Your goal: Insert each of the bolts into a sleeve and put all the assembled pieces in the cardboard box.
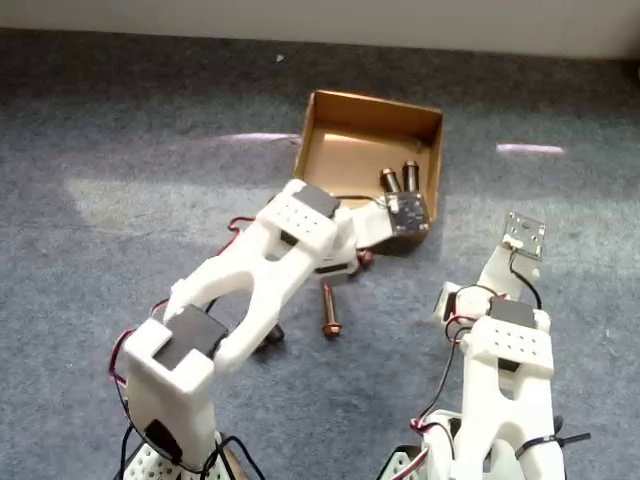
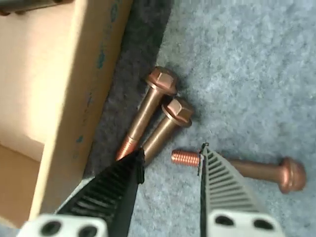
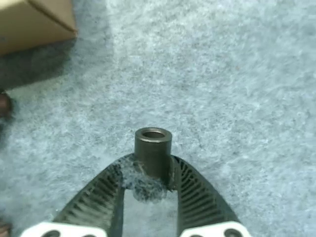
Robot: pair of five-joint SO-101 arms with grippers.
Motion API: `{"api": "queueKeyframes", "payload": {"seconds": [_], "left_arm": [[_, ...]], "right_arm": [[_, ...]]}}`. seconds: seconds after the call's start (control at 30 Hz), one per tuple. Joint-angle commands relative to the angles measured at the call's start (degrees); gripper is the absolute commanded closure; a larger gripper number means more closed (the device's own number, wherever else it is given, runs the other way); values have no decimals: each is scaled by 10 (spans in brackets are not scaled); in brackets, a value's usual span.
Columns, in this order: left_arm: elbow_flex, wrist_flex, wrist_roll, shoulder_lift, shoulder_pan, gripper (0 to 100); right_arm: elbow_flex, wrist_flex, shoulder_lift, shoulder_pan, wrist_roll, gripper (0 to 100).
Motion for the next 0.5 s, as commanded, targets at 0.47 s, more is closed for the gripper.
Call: {"api": "queueKeyframes", "payload": {"seconds": [0.47], "left_arm": [[-121, -11, -4, 126, 11, 811]], "right_arm": [[-7, -13, -17, 11, -5, 992]]}}
